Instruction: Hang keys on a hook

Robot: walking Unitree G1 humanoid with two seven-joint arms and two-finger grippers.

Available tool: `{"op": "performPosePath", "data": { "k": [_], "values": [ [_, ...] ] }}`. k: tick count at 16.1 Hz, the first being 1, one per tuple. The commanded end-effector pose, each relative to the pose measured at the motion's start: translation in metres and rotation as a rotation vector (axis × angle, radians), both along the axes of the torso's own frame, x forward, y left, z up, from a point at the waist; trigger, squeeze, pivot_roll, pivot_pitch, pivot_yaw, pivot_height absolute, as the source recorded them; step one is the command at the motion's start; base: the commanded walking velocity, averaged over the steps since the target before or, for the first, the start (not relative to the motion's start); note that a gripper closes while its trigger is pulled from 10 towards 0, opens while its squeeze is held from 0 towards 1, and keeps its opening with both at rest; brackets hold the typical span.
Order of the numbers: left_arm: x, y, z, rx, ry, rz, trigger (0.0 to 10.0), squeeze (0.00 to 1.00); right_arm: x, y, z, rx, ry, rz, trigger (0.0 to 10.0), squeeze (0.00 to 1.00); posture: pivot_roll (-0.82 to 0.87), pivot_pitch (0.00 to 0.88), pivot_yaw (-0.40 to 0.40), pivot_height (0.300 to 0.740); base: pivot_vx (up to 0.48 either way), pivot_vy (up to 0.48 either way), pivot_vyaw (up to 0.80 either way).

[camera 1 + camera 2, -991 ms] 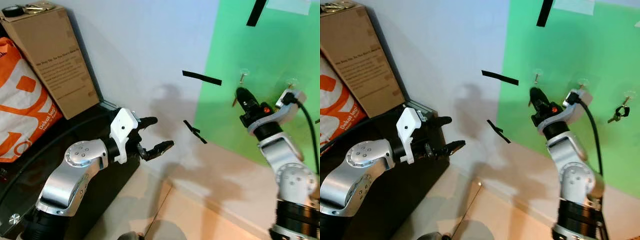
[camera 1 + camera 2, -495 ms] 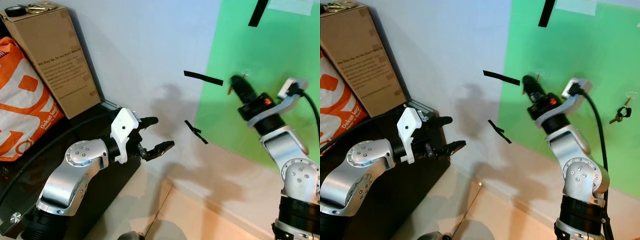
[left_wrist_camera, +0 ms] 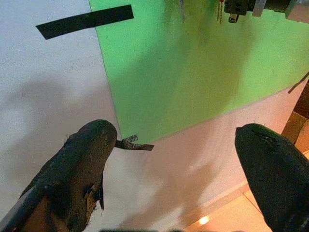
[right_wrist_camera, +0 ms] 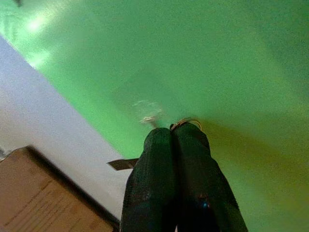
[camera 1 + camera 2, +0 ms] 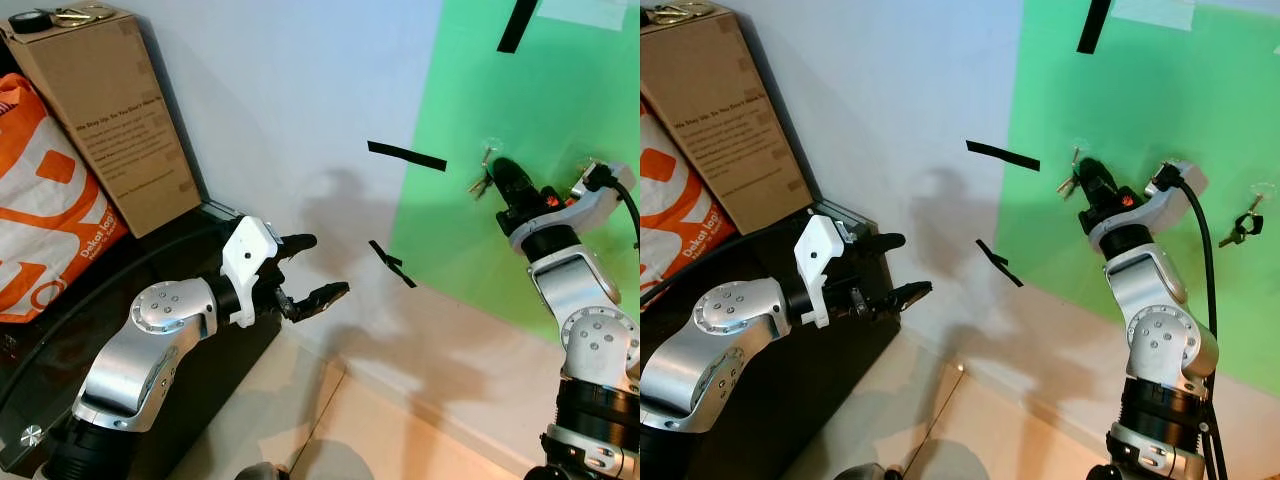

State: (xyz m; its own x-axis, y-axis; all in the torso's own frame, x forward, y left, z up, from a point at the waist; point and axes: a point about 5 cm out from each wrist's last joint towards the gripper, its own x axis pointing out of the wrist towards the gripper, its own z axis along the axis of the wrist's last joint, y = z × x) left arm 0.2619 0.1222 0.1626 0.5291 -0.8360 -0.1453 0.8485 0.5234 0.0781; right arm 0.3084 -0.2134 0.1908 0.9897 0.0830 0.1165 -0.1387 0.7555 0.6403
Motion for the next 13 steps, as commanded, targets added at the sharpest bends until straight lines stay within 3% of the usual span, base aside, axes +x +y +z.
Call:
{"op": "performPosePath", "data": {
  "k": [1, 7, 13],
  "values": [
    [-0.0013, -0.0017, 0.0040, 0.005, -0.012, -0.023, 10.0, 0.00, 0.0041, -0.0003, 0.0026, -0.010, 0.004, -0.018, 10.0, 0.00, -0.01, 0.000, 0.061, 0.740, 0.000, 0.000, 0.00],
    [-0.0021, -0.0007, 0.0031, 0.015, -0.015, -0.024, 10.0, 0.00, 0.0111, 0.0049, 0.0004, 0.000, 0.018, -0.007, 10.0, 0.00, 0.00, 0.000, 0.055, 0.740, 0.000, 0.000, 0.00],
    [-0.0019, -0.0002, 0.0030, 0.016, -0.016, -0.027, 10.0, 0.00, 0.0015, 0.0021, 0.0019, -0.016, -0.009, 0.066, 10.0, 0.00, -0.01, 0.000, 0.059, 0.740, 0.000, 0.000, 0.00]
  ]
}}
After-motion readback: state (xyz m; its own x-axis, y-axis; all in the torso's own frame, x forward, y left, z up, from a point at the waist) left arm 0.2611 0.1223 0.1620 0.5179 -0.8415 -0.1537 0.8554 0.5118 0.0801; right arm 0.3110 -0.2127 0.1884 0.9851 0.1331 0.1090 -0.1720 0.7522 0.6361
